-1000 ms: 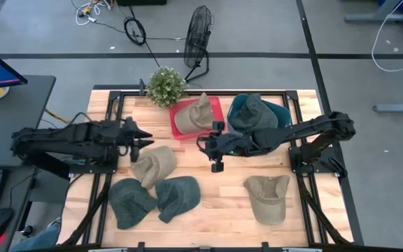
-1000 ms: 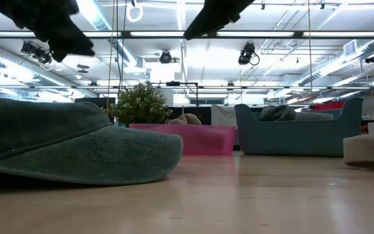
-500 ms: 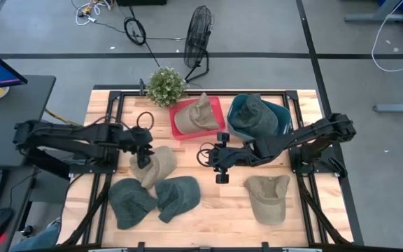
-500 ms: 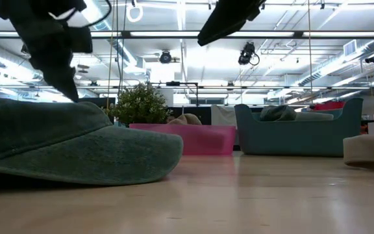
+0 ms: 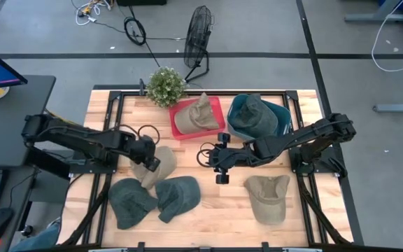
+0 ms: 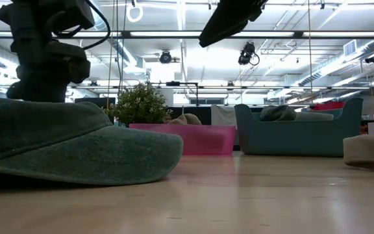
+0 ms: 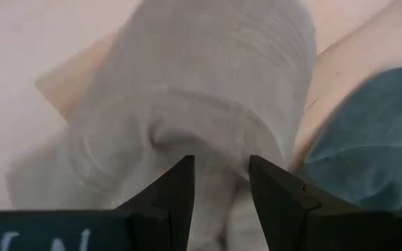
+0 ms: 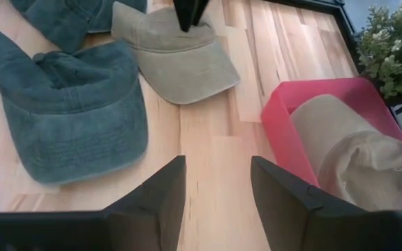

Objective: Pick & Place hat
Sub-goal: Put the left brown cap into the red bin

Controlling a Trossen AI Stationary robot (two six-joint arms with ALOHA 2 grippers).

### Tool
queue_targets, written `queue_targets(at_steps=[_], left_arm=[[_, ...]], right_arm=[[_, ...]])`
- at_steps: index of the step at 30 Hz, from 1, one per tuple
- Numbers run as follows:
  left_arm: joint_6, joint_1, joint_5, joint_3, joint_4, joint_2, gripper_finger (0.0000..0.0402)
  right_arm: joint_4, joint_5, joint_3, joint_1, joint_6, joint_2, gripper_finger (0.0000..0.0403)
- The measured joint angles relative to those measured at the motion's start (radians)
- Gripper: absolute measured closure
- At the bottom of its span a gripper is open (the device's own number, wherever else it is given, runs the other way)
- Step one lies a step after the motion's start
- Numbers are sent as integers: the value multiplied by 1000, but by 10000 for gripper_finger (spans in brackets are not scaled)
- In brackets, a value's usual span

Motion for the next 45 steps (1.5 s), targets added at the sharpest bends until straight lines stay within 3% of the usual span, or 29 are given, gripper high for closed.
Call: queue_targets(at_steps=[7, 14, 23, 26, 29, 32, 36, 40, 45], left_arm=[[-135, -76, -32, 0, 105, -1, 260], [-251, -114, -54, 0, 77, 29, 260], [-248, -153, -107, 0, 182, 138, 261], [-192, -166, -108, 0, 219, 168, 278], [-169, -178, -106, 0, 215, 179, 324], [-113, -193, -108, 1, 218, 180, 382], [38, -209, -107, 51, 186, 174, 391], [359, -225, -107, 173, 158, 174, 395], [733, -225, -143, 311, 144, 173, 395]], right_arm=[[-6, 0, 0, -1, -5, 1, 236], [-8, 0, 0, -1, -52, 1, 236], [-22, 0, 0, -1, -80, 1, 236], [-17, 0, 0, -1, -88, 1, 236], [-11, 0, 0, -1, -109, 1, 236], [-11, 0, 0, -1, -157, 1, 236], [5, 0, 0, -5, -274, 1, 236], [54, -18, 0, -19, -396, 8, 236], [151, -212, -1, -54, -498, 28, 236]])
